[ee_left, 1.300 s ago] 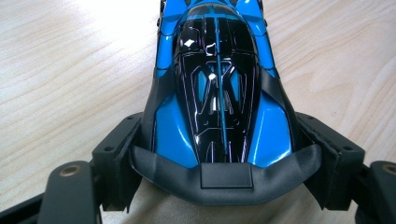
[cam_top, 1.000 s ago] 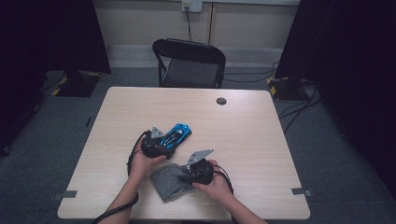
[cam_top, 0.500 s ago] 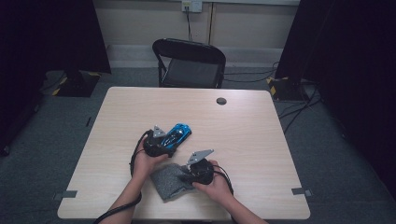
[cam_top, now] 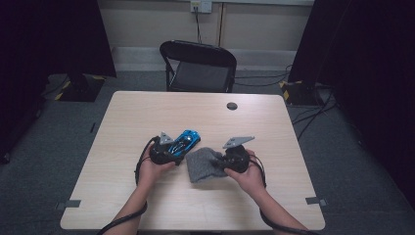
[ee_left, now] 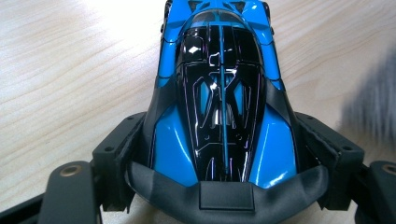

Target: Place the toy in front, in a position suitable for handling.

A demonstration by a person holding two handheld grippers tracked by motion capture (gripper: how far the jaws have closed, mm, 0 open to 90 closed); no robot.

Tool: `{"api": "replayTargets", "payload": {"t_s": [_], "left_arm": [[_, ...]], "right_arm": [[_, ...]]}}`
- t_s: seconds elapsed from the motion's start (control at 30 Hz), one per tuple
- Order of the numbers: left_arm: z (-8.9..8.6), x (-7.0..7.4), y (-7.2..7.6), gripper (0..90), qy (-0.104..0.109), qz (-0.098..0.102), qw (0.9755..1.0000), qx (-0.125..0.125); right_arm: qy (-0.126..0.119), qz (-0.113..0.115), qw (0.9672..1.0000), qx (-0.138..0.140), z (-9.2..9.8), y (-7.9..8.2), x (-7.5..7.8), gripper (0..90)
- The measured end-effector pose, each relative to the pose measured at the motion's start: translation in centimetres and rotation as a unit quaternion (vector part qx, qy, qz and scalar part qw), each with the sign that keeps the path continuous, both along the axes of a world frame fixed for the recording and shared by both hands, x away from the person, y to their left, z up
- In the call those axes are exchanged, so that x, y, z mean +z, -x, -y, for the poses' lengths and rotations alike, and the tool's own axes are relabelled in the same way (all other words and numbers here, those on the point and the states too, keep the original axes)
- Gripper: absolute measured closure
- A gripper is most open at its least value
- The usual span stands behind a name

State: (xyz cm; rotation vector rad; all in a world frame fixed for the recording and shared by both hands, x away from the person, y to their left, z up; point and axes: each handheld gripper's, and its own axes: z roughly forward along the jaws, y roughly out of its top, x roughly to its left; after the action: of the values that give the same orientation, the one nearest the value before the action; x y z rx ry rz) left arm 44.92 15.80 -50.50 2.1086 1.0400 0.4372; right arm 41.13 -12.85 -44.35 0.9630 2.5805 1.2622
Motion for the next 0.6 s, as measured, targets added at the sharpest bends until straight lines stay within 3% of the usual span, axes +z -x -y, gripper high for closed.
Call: {"api": "replayTargets", "payload": {"t_s": [0.17,0.4,0.6], "left_arm": [[-0.1,0.0,0.0,24.4,-0.001,0.002,1.0000,-0.002],[-0.1,0.0,0.0,24.4,0.000,0.000,1.0000,-0.001],[-0.1,0.0,0.1,24.4,0.001,0.001,1.0000,-0.002]], "right_arm": [[-0.024,0.006,0.9995,-0.020,-0.3,-1.8,1.3,76.5],[-0.036,0.012,0.9985,-0.040,-2.5,-4.3,1.9,76.4],[-0.038,0.020,0.9977,-0.052,-3.9,-5.6,2.3,76.4]]}}
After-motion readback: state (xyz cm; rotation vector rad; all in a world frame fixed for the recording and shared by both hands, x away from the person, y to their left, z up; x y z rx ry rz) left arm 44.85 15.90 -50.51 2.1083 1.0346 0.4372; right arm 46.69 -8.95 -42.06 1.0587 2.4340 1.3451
